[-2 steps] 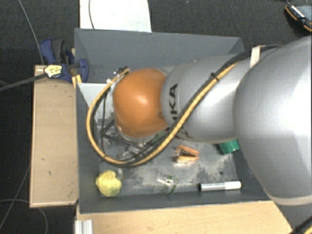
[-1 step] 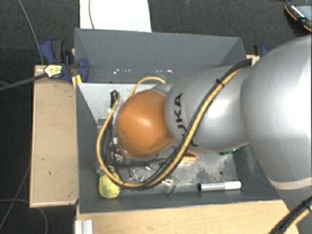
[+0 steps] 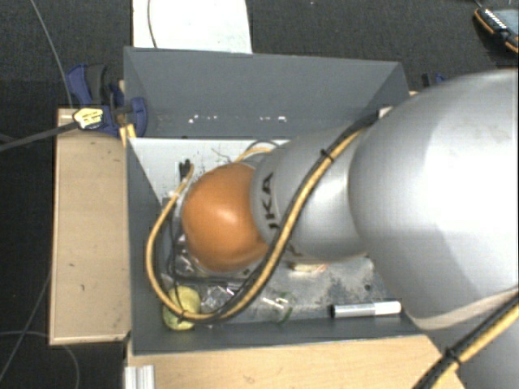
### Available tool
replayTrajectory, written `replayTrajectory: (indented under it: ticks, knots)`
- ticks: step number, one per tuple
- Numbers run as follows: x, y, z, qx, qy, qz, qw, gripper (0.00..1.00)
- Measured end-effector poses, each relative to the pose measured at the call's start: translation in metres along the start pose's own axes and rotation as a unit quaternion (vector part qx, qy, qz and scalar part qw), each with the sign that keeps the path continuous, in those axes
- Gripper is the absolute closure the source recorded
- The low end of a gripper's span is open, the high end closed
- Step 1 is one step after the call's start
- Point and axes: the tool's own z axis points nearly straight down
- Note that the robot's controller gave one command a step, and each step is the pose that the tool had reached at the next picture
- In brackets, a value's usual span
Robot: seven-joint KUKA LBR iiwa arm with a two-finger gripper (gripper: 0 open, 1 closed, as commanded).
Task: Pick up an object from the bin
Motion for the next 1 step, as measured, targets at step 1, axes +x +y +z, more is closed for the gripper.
replayTrajectory:
  ticks: [1]
  knots:
    - [-0.0042,0.0007,-0.0022,0.000,-0.0080,-0.289,0.9574,1.00]
